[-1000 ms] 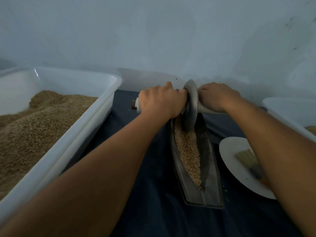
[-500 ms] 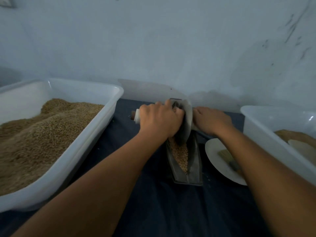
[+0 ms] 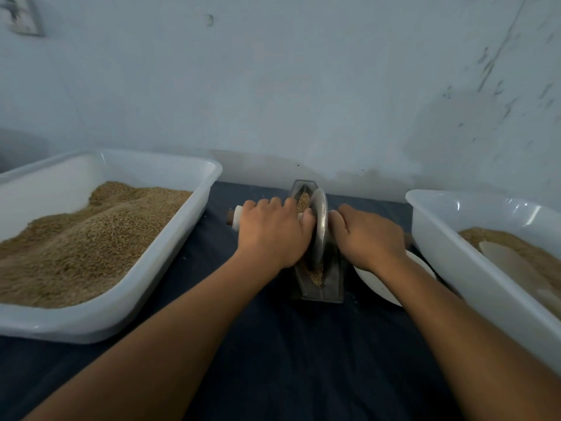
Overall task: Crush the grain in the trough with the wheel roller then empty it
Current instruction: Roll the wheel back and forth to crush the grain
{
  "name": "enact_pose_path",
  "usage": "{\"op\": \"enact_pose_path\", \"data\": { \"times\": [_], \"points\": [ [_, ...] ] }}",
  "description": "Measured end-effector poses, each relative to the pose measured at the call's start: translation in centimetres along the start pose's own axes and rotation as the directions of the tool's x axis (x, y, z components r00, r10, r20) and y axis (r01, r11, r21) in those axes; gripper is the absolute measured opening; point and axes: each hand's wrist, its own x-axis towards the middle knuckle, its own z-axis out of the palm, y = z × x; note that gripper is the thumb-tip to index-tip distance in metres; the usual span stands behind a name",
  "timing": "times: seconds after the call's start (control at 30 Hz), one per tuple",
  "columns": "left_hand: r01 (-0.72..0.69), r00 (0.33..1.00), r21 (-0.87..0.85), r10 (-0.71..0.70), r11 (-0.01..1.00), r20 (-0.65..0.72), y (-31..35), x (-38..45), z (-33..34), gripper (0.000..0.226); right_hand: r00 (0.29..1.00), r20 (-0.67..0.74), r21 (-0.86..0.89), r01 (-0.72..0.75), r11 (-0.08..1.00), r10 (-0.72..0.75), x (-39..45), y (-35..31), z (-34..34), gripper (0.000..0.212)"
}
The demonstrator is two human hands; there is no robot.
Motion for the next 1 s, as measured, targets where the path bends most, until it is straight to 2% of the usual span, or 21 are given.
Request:
{"op": "enact_pose_path", "data": {
  "times": [0.27,0.47,0.6,0.83,1.0],
  "points": [
    [0.003,1.0,-0.029,-0.003,1.0,-0.004,-0.1,1.0,0.6,0.066,0.996,0.05,-0.003,-0.067,0.998,0.067,1.5,0.6,0.9,0.043],
    [0.021,1.0,-0.033,-0.021,0.999,-0.015,-0.3,3.1,1.8,0.057,0.989,0.106,-0.001,-0.102,0.995,0.102,4.2,1.3,1.9,0.047],
    [0.034,0.999,-0.056,-0.033,0.998,0.013,-0.4,5.1,2.5,0.043,0.982,0.157,0.023,-0.11,0.994,0.105,6.0,1.8,2.7,0.045],
    [0.057,0.998,-0.046,-0.056,0.997,0.004,-0.6,8.1,3.8,0.043,0.954,0.275,0.052,-0.135,0.989,0.116,9.7,3.0,3.9,0.054],
    [0.087,0.996,-0.051,-0.085,0.995,0.042,-0.7,10.0,4.3,0.042,0.928,0.373,0.037,-0.047,0.998,0.03,12.2,3.5,4.9,0.045]
  ]
}}
